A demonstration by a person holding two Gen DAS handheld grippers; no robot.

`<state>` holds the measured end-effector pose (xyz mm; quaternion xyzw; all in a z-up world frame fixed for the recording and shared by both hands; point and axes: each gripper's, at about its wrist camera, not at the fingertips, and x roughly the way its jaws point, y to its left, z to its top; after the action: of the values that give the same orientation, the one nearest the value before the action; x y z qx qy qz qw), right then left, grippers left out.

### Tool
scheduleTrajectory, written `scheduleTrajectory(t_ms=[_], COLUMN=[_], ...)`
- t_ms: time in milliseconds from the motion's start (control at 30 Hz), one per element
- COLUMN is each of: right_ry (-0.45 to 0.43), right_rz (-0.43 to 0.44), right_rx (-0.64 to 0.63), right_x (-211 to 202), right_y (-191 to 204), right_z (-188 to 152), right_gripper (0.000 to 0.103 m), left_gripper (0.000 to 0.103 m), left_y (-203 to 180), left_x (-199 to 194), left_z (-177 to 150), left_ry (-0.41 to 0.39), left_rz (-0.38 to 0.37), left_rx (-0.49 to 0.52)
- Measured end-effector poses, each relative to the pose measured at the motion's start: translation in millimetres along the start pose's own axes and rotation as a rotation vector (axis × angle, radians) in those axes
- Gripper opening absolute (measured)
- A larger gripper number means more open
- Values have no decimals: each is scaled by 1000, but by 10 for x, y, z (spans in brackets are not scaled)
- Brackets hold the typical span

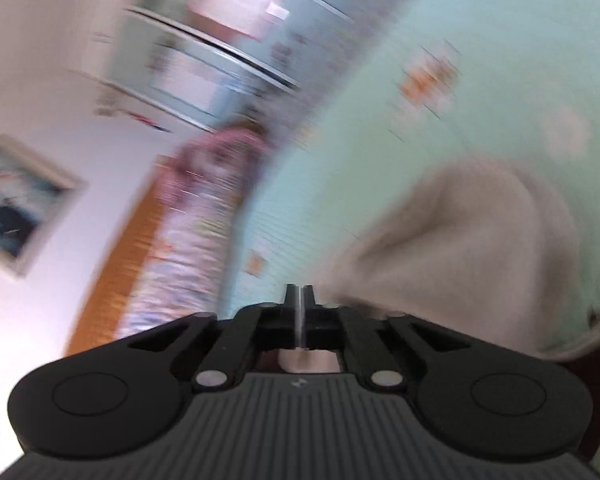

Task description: Fold clothes

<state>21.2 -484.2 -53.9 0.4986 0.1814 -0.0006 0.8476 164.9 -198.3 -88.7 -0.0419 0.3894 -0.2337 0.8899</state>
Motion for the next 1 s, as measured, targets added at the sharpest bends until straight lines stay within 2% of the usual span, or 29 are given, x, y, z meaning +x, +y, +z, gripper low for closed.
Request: scheduleTrajectory(t_ms=[33, 67, 100, 167, 200, 233, 267, 400, 500, 600, 700, 767, 800, 867, 900, 933, 967, 1000], right_ry=[-28, -39, -38, 8, 31, 25, 18, 78, 109, 138, 151, 143, 138, 166, 196, 199, 193, 185], right_rz=[32, 23, -4, -31, -26, -35, -44, -102, -100, -129, -154, -165, -158, -134, -133, -153, -165, -158], right_rx=[-42, -83, -120, -106, -69, -32, 6, 67, 137, 188, 221, 228, 234, 248, 231, 186, 133, 102], right_x=[-127, -183, -247, -318, -336, -366, -397, -221, 39, 269, 542, 695, 789, 959, 1045, 1070, 1070, 1033], right_y=[118, 223, 301, 302, 234, 149, 62, -252, -436, -542, -611, -632, -646, -660, -635, -574, -487, -410], right_z=[44, 90, 126, 176, 171, 115, 57, -156, -182, -260, -345, -341, -340, -333, -334, -334, -338, -337], right_gripper=[0, 0, 5, 34, 72, 88, 88, 88, 88, 88, 88, 87, 82, 50, 26, 24, 21, 19], left_gripper=[37, 37, 37, 37, 37, 37, 37, 39, 49, 55, 70, 75, 81, 86, 86, 82, 74, 49], left_y=[-14, -20, -26, -31, -26, -26, -27, -32, -11, 29, 90, 125, 130, 128, 116, 93, 66, 34], left_x=[-44, -77, -110, -168, -184, -194, -200, -211, -195, -145, 14, 146, 215, 352, 398, 422, 397, 321], left_z=[-13, -28, -43, -70, -78, -78, -70, -47, -41, -41, -42, -42, -37, -25, -19, -14, -6, 6], left_ry=[-8, -14, -20, -29, -27, -25, -23, -21, -17, -14, 17, 36, 43, 50, 48, 42, 33, 24], left_rz=[-8, -7, -6, -6, -7, -4, 1, 23, 45, 63, 106, 124, 127, 133, 137, 142, 131, 103], left_rx=[-8, -18, -27, -46, -52, -51, -47, -37, -28, -20, -13, -6, 2, 23, 33, 42, 44, 38])
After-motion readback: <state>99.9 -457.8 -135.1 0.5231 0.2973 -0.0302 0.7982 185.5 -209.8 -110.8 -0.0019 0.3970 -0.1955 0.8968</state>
